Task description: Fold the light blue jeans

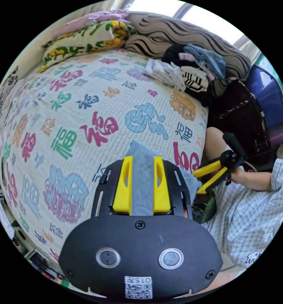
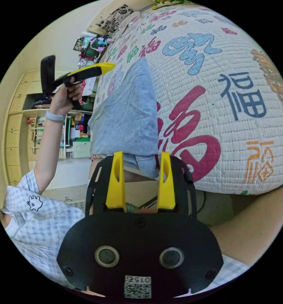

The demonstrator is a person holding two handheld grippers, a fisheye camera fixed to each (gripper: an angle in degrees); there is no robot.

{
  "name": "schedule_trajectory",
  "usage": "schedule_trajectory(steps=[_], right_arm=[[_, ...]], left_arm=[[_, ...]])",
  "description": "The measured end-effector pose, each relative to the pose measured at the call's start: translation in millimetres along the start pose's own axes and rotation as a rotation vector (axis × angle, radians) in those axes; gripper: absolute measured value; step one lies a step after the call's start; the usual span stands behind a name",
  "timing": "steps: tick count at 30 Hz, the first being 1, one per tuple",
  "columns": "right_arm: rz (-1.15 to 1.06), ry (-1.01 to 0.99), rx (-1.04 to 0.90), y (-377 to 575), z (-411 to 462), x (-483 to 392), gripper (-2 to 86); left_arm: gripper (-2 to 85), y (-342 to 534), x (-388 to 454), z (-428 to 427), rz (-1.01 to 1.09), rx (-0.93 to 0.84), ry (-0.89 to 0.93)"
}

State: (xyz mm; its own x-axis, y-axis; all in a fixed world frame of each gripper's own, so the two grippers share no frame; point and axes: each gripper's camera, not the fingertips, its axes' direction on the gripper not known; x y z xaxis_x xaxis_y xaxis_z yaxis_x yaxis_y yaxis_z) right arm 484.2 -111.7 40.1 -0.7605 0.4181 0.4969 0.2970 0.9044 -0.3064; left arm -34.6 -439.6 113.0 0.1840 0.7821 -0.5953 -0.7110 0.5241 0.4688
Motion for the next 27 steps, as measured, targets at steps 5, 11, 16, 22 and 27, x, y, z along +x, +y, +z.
schedule_trajectory(steps=[5, 11, 16, 22, 27], right_arm=[[0.018, -0.08, -0.04, -2, -18, -8, 12.3], [-0.029, -0.168, -0.015, 9, -60, -24, 5.1], [-0.095, -0.175, 0.083, 23, -122, -48, 4.5], [-0.115, 0.05, 0.353, 58, -293, -68, 4.4], [-0.283, 0.295, 0.361, 80, -351, -160, 4.6]], left_arm=[[12.3, -68, -20, 99, -0.015, -0.283, 0.026], [6.4, -87, -37, 148, -0.03, -0.366, 0.063], [3.3, -102, -30, 129, 0.042, -0.291, -0.004], [2.6, -146, -25, 39, 0.101, 0.185, 0.24], [3.1, -134, -31, 2, 0.147, 0.411, 0.328]])
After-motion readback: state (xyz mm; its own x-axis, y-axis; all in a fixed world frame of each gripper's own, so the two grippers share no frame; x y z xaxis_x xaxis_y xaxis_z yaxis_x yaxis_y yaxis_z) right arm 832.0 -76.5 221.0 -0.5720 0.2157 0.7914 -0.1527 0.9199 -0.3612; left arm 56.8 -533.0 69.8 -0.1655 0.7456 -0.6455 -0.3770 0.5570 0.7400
